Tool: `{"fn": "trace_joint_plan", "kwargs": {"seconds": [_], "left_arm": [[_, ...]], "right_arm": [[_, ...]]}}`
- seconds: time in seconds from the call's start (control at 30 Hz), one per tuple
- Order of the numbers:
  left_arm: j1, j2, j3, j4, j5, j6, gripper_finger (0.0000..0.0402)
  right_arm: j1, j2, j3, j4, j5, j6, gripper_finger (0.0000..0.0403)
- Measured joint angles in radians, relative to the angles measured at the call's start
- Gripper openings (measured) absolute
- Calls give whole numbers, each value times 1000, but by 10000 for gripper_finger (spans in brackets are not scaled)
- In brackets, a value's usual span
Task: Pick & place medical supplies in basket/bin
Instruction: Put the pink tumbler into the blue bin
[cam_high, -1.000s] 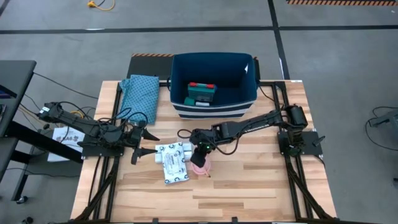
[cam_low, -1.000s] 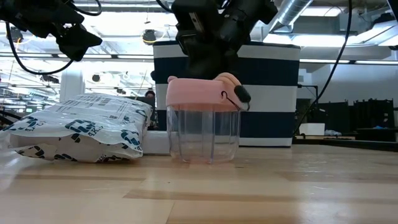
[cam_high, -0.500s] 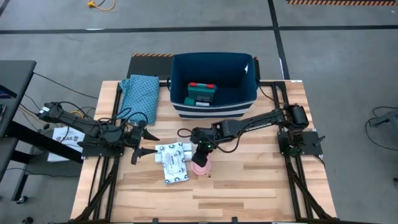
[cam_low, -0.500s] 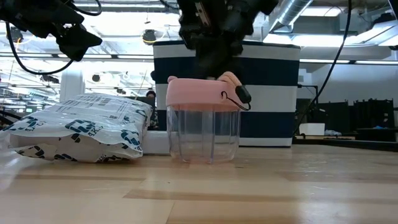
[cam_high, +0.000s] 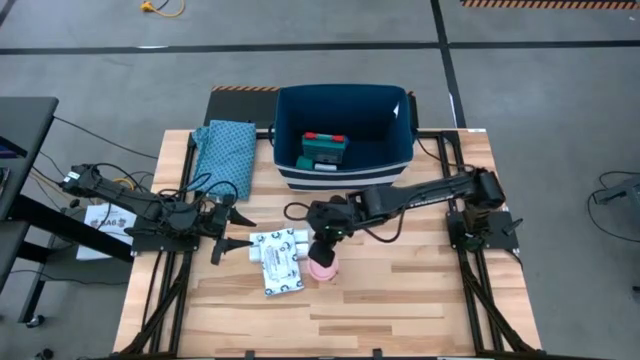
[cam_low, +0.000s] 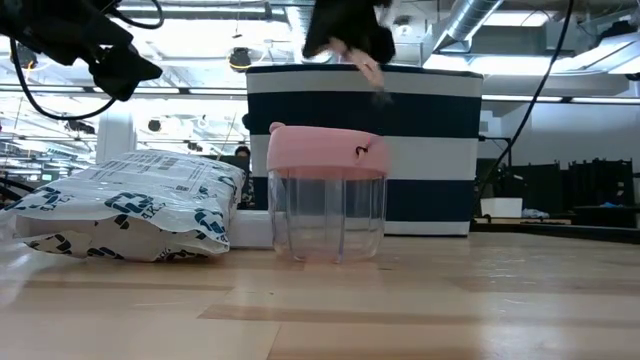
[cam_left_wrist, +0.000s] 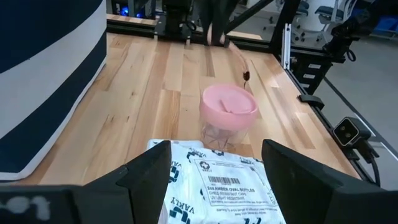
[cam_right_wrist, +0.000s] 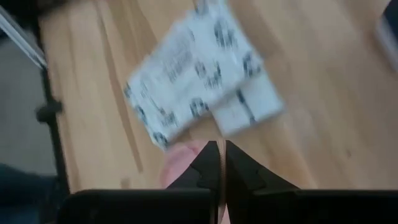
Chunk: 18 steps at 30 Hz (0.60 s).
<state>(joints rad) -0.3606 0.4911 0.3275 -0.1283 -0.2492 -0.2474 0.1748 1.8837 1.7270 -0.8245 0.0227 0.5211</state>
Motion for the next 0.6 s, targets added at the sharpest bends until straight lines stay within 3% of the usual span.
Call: {"fn": "trace_joint_plan", "kwargs": {"seconds": [0.27,0.6], "left_arm": [[0,0,0,3,0,0,241],[0,0,0,4,0,0,241]], "right_arm": [[57,-3,158,-123,168,-2,0],[118,-1,278,-241,298,5,0]]}}
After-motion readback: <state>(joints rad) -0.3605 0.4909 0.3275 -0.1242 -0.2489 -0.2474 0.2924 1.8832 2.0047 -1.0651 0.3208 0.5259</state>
